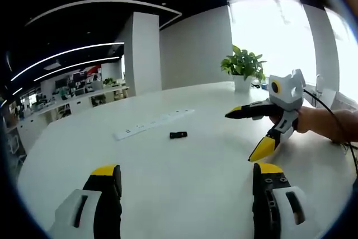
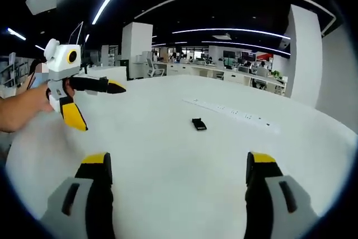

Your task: Snap the two parts of the plastic buckle together until the buckle closes and remains connected.

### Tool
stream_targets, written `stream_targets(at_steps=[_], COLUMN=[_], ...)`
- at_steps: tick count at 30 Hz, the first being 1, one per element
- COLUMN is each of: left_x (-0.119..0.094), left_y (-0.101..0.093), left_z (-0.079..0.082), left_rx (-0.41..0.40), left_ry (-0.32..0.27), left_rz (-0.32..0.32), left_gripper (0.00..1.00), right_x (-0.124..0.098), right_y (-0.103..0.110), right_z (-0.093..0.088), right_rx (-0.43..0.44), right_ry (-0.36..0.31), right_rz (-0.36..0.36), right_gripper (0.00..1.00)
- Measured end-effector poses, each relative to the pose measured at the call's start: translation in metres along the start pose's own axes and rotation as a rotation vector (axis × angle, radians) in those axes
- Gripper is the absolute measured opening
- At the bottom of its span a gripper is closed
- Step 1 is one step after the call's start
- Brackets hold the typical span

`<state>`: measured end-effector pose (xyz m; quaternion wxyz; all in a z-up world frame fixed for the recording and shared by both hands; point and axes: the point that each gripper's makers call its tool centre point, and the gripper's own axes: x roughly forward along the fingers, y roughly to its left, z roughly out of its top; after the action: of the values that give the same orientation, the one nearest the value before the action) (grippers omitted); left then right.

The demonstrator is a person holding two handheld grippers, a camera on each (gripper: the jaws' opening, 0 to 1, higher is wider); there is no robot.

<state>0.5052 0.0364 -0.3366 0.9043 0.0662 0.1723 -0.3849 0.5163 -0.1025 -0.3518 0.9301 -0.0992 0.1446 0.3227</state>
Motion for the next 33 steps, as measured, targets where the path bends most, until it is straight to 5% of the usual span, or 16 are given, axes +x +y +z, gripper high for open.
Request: stream_targets(at_steps=[33], left_x=[-0.025], left_y=[-0.027], left_z=[-0.017], left_rx=[-0.003], left_ry=[0.003], left_rz=[-0.011], left_gripper=[1.00], right_x=[-0.040], right_y=[0.027], right_z=[-0.001], right_rx=[-0.001], right_ry=[-0.008], right_rz=[-0.011], right_gripper=[0.99])
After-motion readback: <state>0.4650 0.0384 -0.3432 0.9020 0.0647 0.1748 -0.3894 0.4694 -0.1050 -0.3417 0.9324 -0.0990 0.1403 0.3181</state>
